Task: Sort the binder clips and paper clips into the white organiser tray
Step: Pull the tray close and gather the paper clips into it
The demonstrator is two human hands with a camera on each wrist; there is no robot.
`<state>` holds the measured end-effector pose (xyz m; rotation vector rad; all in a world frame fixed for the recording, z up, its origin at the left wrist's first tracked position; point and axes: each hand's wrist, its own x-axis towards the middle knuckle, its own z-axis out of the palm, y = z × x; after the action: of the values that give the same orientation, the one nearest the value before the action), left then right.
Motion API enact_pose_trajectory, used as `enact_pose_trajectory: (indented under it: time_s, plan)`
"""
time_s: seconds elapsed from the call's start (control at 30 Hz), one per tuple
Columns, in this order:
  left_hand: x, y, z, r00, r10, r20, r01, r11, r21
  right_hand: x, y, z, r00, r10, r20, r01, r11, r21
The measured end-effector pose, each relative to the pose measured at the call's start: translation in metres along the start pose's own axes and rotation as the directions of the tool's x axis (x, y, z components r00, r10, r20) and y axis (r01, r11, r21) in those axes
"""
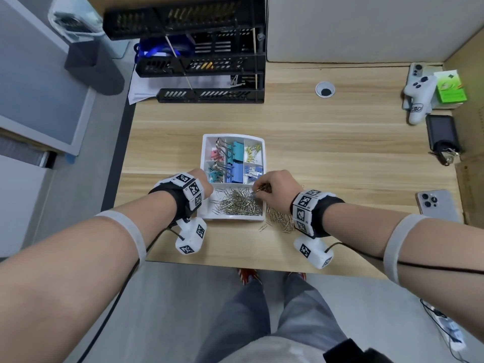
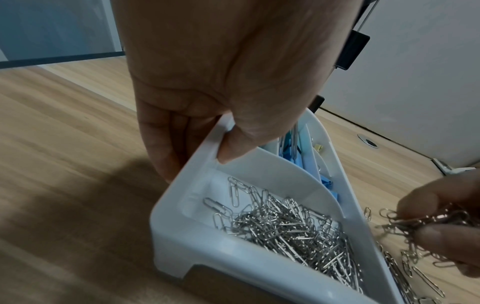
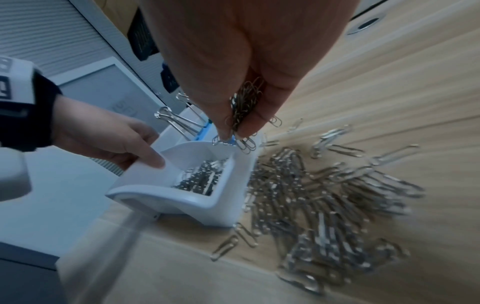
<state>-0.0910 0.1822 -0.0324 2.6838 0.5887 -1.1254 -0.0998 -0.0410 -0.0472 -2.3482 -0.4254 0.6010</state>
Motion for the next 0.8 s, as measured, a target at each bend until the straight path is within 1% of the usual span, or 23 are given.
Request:
enact_pose_trajectory:
  time_s: [0.13,0.27,0.4,0.53,0.63,0.7,0.73,0.8]
  plan:
    - [0.001,0.0,0.001,1.0,0.002,-0.005,-0.002,1.0,0.004,0.002,-0.017,0.022,0.998,-0.037,0.043,0.037,0.999,0.002]
    - [0.002,-0.001,0.002,1.0,0.005,-0.002,-0.005,1.0,-0.013,0.006,-0.022,0.037,0.995,-0.048,0.093,0.051,0.998,-0.027]
    - [0.003,0.0,0.002,1.0,0.013,-0.001,-0.013,0.999,-0.03,0.006,-0.021,0.039,0.983,-0.109,0.151,0.126,0.986,-0.109]
    - [0.002,0.0,0.0,1.0,0.009,0.005,-0.009,0.999,-0.032,0.003,-0.014,0.029,0.982,-0.124,0.143,0.142,0.982,-0.122]
    - [0.0,0.0,-0.002,1.0,0.008,0.02,-0.008,1.0,-0.023,-0.001,-0.008,0.015,0.99,-0.126,0.055,0.132,0.985,-0.109]
    - [-0.001,0.002,-0.003,1.0,0.008,0.023,-0.008,1.0,-0.015,-0.004,-0.002,0.001,0.995,-0.098,-0.01,0.097,0.991,-0.092]
    - [-0.002,0.002,-0.003,1.0,0.008,0.022,-0.008,1.0,-0.012,-0.006,0.003,-0.006,0.998,-0.065,-0.021,0.063,0.994,-0.091]
    - [-0.002,0.002,-0.003,1.0,0.005,0.02,-0.004,1.0,-0.012,-0.012,0.019,-0.019,0.999,0.035,0.006,-0.033,0.988,-0.149]
